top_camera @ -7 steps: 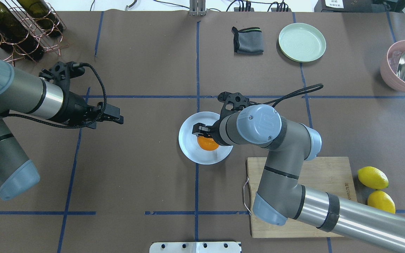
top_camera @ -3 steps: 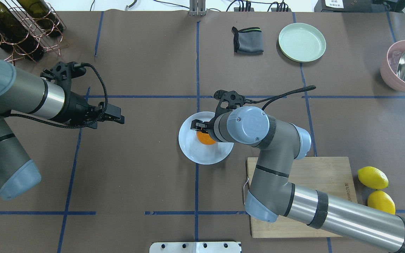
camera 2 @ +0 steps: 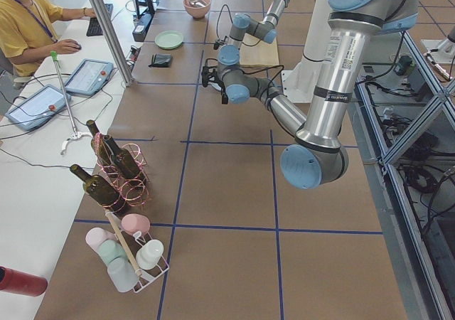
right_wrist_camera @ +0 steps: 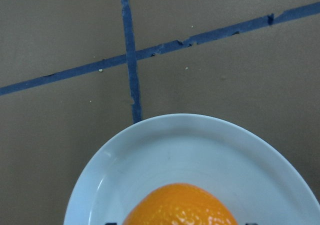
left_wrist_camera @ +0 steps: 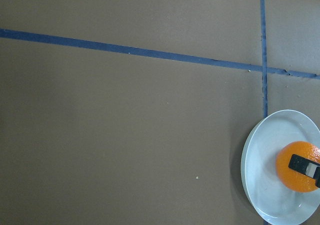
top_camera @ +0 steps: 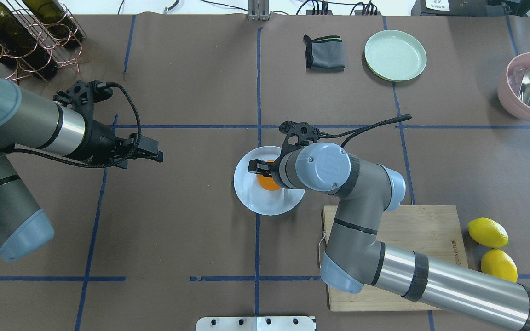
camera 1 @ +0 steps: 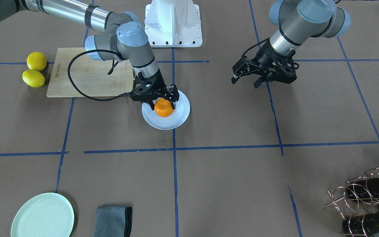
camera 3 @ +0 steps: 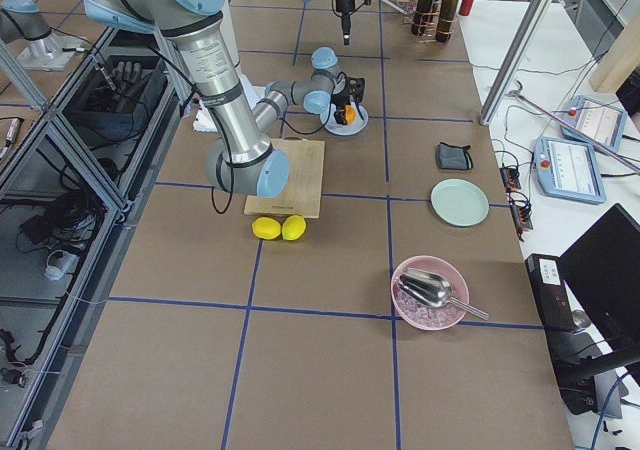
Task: Pick orange to plate
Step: 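Lower the orange onto the plate and open the right gripper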
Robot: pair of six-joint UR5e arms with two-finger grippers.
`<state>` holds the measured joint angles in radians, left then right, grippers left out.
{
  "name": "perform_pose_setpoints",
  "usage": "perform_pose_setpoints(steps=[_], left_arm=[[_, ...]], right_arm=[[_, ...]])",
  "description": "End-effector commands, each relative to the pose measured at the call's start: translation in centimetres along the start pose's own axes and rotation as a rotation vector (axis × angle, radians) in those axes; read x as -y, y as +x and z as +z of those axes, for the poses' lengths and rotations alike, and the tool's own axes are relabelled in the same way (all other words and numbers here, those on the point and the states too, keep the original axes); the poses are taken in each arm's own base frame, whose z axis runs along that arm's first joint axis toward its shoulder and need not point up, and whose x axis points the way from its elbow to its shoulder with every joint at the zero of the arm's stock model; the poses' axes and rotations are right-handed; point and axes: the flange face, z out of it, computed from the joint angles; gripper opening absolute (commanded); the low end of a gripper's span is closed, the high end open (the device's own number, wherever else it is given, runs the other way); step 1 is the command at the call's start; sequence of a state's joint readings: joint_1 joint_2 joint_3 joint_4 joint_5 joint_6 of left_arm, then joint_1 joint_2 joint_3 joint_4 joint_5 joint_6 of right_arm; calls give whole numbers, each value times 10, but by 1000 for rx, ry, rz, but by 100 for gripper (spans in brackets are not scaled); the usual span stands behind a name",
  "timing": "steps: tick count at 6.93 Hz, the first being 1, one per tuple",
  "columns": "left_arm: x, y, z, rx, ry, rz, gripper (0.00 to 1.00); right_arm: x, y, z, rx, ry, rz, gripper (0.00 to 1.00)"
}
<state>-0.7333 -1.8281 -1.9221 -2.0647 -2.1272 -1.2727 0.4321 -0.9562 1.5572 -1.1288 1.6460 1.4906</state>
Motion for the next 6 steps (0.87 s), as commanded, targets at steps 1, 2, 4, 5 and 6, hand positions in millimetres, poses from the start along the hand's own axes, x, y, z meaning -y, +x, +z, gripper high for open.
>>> perform_pose_setpoints(steps=[1,2,4,5,6], left_arm=[[0,0,0,0,1,0,99],[1,-1,0,1,2,-2,99],[0,-2,-3,1,2,1,99],[-4,-14,-7,9,-3,42,98],[-5,-44,-16,44,-1,151,98]], right_arm=[[-1,-5,-4,12,-1,-3,100],[1,-9,-14,32,0,-3,100],[13,-15,-62,7,-6,12,100],[30,-7,-98,-2,-20,31,100],[57,11,-131,2,-30,61,100]])
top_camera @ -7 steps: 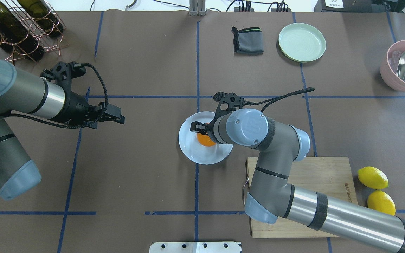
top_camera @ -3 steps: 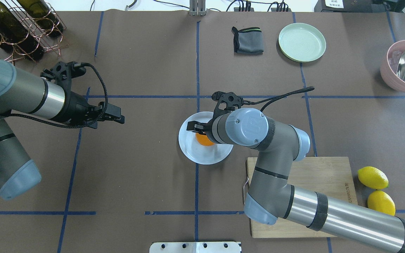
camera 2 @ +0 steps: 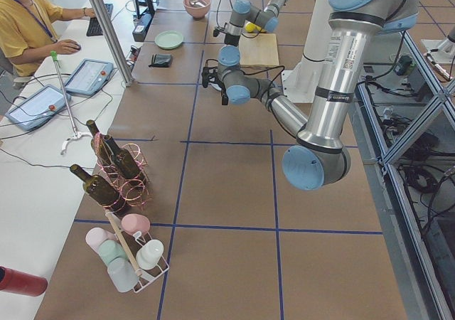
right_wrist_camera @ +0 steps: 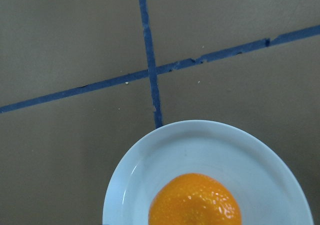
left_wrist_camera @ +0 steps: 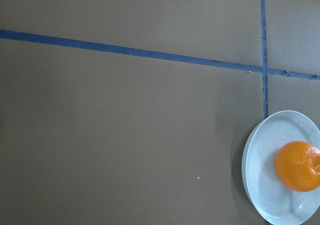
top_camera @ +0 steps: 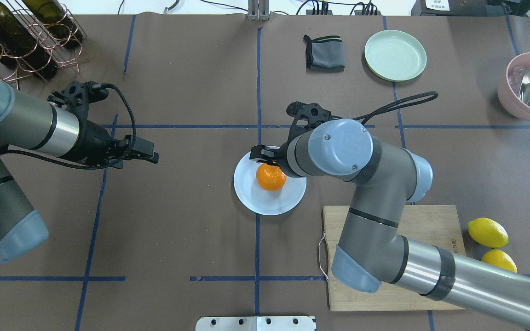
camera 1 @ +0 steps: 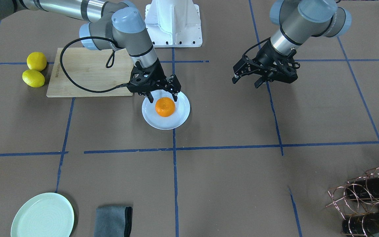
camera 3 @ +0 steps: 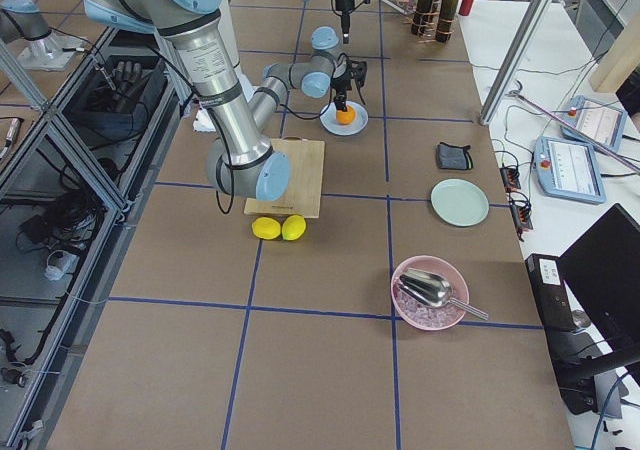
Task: Pick orange to plate
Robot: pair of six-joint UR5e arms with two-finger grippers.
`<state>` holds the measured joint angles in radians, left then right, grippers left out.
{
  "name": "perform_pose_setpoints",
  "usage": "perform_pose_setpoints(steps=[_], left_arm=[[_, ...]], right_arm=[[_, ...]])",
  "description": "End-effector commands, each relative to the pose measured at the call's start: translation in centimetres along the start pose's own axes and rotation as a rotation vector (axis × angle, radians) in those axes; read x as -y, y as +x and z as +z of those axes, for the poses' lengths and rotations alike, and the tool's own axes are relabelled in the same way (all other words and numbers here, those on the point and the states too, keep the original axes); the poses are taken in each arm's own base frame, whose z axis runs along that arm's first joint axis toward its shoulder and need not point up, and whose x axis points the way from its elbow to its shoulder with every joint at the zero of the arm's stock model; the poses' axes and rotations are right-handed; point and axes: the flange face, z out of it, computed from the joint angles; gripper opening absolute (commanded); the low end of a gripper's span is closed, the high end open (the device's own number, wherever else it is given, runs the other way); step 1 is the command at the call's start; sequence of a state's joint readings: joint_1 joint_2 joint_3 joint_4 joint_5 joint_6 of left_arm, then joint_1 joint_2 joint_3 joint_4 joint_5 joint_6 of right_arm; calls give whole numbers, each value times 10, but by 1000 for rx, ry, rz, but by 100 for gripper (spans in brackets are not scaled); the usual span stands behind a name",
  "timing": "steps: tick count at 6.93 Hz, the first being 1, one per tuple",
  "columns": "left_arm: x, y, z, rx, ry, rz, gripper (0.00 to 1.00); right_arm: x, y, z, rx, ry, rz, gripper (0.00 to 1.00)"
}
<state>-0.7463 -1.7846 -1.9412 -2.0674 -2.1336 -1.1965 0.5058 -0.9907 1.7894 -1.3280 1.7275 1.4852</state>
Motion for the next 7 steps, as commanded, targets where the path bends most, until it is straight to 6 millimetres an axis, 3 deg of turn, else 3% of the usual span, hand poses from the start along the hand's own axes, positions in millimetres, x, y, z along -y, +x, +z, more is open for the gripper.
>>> perform_pose_setpoints(steps=[1,2,3,4,5,6,7], left_arm=[[3,-82,-32,83,9,186,98],[12,-141,-70,125,19,263,99],[12,-204,-107,169,13,359,99],[11,-253,-134,228,21,454,99],[22,-301,-162,296,23,505,98],[31,-341,-196,373,-47,486,98],[47,-359,-227,411,-102,480,99]], right_arm=[[69,60,-72,-17,-45,32,100],[102,119,-103,-32,-82,-45,100],[142,192,-140,-48,-102,-113,100],[182,255,-181,-33,-119,-125,100],[198,317,-208,-40,-118,-186,100],[206,380,-223,-89,-128,-261,100],[208,435,-233,-148,-177,-331,100]])
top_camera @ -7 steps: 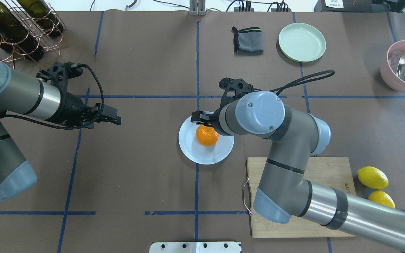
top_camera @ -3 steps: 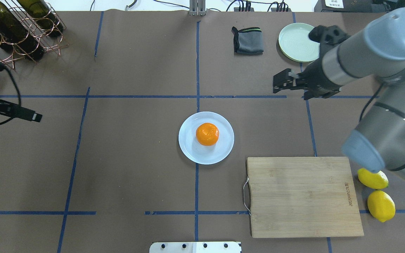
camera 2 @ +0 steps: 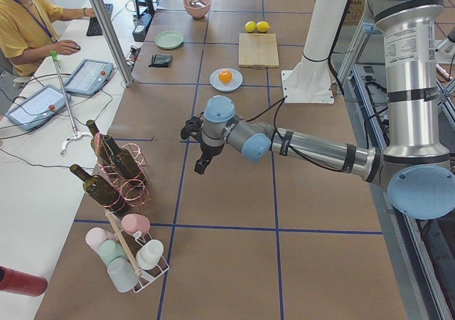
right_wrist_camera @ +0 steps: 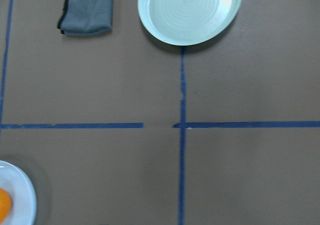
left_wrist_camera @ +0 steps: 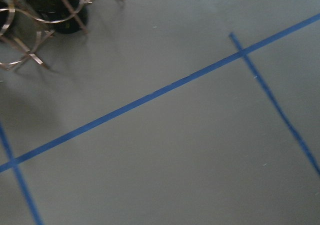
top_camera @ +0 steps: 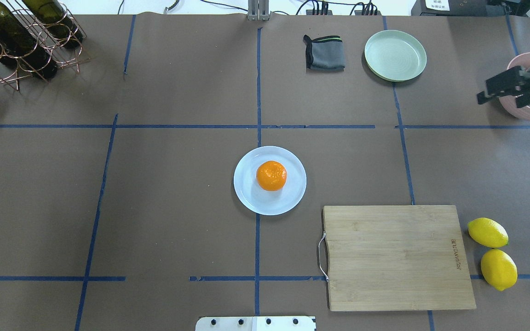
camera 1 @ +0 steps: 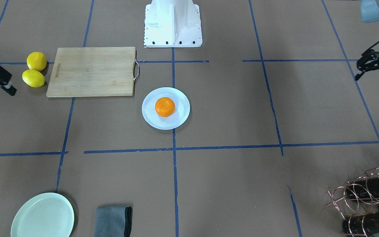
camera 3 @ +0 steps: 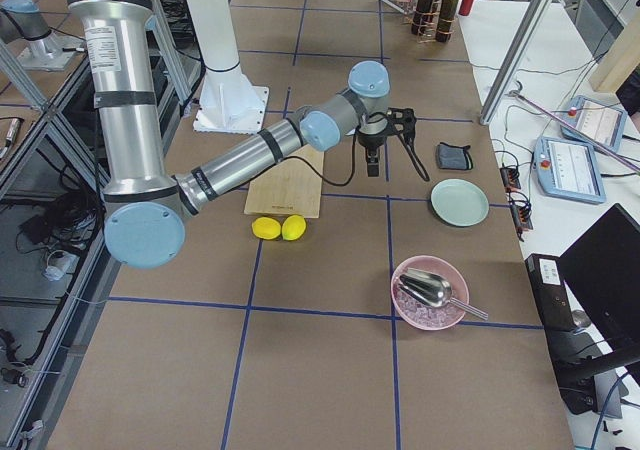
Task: Pick orange to plate
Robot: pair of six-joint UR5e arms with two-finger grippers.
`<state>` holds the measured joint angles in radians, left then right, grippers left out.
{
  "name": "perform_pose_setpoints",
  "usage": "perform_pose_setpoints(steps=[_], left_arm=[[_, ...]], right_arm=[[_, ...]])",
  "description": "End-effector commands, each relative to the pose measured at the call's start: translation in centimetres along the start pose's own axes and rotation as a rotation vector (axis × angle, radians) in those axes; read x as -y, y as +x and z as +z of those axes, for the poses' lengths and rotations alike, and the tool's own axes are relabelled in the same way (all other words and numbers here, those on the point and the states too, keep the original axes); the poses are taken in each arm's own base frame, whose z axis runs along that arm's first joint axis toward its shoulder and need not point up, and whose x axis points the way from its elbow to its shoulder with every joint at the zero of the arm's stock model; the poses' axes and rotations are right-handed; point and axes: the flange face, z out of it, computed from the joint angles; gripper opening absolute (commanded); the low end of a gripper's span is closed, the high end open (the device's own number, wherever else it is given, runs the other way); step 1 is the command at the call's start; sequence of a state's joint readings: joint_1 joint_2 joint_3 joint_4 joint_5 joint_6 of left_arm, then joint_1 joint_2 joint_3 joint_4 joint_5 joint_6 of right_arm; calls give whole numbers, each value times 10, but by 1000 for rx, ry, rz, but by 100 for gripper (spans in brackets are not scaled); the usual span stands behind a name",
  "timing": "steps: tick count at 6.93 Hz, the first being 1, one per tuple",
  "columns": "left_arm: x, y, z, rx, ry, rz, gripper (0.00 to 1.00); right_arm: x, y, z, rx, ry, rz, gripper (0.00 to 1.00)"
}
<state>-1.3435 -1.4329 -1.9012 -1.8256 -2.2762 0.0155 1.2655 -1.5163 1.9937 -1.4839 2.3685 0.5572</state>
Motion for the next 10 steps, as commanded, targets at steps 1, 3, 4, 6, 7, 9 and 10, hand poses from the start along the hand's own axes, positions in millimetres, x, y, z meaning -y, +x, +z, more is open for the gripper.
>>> perform_pose_setpoints(steps=[1,3,4,6,7,9,10], left_arm=[[-19,-71,-43,25,-144,-73,99],[-36,-61,-33,-162,-176,-203,100],[-43,-72,-18,-185,-191,-220,100],[-40,-77,-13,-168,-150,-172,100],[-39,-84,-5,-172,-149,-166,100],[9,-82,-14,-153,-72,-71,100],[6,-85,-10,-149,-81,-78,100]], right_arm=[[-25,116,-26,-88,-118,-139,100],[-45,164,-47,-100,-232,-179,100],[-51,172,-41,-97,-247,-170,100],[-49,168,-41,-97,-244,-170,100],[-49,164,-45,-97,-236,-183,100],[-49,155,-50,-87,-220,-196,100],[-49,155,-50,-88,-220,-196,100]])
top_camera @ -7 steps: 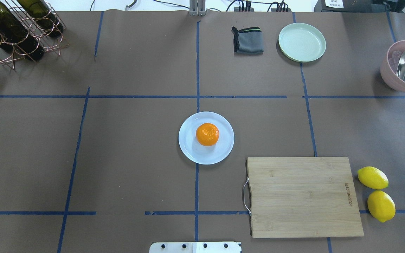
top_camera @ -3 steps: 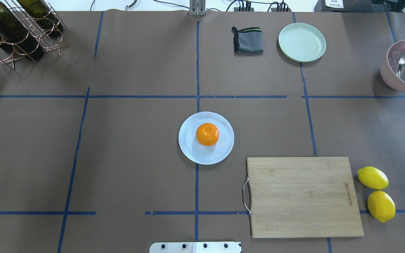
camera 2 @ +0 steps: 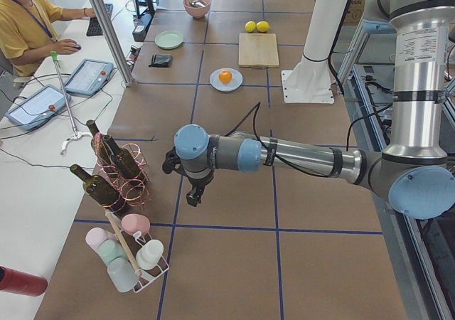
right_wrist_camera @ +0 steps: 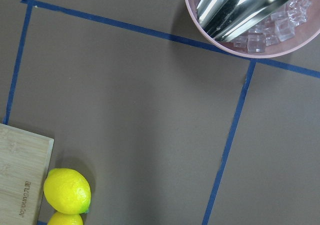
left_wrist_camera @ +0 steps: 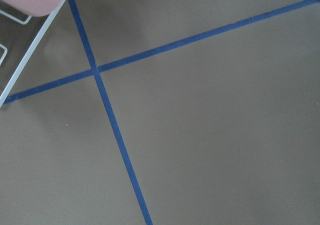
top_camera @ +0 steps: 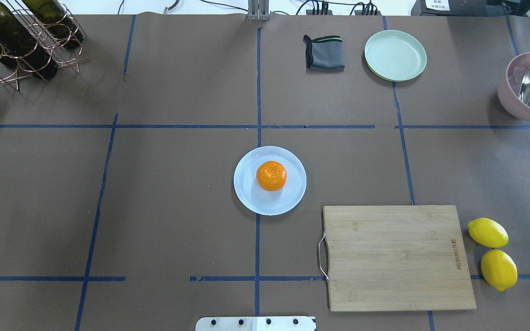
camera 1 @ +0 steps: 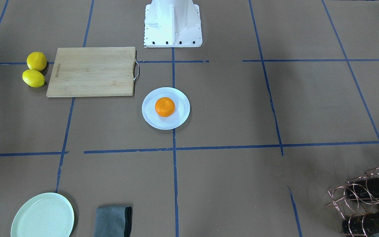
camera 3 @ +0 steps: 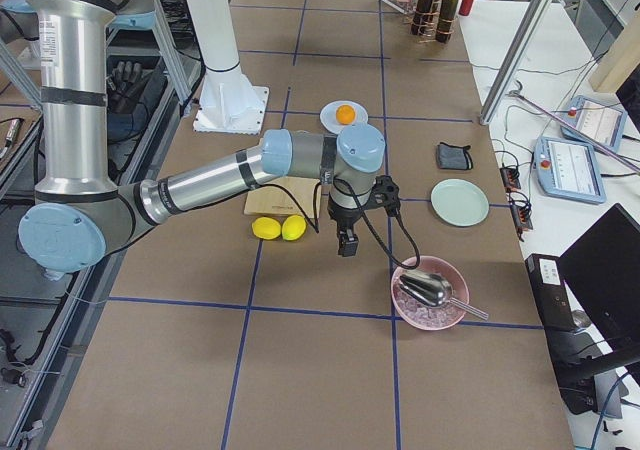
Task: Pick orange to plate
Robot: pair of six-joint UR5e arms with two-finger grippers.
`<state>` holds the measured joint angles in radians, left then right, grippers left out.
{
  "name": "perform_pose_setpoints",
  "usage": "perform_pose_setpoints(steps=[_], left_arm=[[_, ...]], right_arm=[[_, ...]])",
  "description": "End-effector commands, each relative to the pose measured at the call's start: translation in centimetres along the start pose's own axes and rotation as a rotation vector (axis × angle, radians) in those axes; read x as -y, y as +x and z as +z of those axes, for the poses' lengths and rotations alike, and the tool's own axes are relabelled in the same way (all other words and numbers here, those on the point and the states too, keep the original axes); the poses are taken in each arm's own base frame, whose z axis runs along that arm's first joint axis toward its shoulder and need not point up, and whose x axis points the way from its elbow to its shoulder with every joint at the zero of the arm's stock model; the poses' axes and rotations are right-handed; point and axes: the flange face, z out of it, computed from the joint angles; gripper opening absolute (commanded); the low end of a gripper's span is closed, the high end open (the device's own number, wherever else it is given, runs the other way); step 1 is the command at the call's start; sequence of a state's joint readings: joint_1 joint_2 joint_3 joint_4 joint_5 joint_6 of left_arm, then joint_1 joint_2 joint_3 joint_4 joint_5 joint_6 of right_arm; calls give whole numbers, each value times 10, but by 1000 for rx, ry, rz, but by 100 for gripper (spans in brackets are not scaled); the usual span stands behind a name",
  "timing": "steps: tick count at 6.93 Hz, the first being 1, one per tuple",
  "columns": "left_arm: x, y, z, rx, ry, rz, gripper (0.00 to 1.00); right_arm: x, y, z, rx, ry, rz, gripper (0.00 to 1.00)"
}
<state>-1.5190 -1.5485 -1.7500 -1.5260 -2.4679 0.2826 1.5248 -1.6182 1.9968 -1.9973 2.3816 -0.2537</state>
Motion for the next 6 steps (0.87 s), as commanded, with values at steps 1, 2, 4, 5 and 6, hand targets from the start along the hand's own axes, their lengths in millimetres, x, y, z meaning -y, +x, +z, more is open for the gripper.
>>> perform_pose_setpoints(steps=[1,2,4,5,6], left_arm=[[3,-5,0,9,4,4,100],[-10,6,-7,13,15,14,100],[-12,7,-12,52,13,22,100],[-13,3,-9,61,9,26,100],[-6,19,-22,70,35,60,100]], right_arm=[[-5,-5,-4,-1,9,-19,100],[-19,-5,-1,-3,1,-16,100],[-31,-2,3,2,-9,-5,100],[-39,1,8,5,-19,3,100],[-41,1,8,5,-19,3,100]])
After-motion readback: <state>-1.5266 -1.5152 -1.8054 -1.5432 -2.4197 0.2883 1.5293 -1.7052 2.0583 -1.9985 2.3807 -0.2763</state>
